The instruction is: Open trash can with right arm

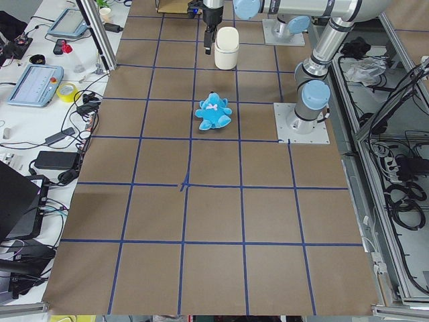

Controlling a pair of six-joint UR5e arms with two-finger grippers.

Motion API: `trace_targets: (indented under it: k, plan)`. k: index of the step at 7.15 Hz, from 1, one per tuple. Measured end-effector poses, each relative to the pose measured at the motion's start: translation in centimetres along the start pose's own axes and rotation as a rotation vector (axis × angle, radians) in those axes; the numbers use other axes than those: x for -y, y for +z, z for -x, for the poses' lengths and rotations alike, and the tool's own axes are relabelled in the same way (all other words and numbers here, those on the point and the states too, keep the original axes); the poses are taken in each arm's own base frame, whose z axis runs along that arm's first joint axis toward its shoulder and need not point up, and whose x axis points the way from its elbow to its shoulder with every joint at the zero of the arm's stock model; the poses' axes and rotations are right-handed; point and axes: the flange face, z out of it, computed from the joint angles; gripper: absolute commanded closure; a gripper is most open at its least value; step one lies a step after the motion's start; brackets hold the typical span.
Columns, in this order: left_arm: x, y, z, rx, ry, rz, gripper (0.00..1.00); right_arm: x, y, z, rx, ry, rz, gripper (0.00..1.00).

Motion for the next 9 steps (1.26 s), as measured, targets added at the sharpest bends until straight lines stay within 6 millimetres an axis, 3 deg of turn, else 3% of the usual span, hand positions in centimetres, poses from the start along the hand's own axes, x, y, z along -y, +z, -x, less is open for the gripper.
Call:
trace_targets:
  k: [1,3,9]
  plan:
    - [0.0,0.0,0.0,0.000,0.000,0.000,0.00,0.0,-0.6,-1.4,-0.002,-0.015,0.005,0.68]
    - [0.0,0.0,0.0,0.001,0.000,0.000,0.00,0.2,-1.5,-3.4,-0.012,-0.039,0.016,0.00]
    - [0.0,0.0,0.0,0.000,0.000,0.000,0.00,-0.4,-3.4,-5.8,-0.053,-0.056,0.025,0.00]
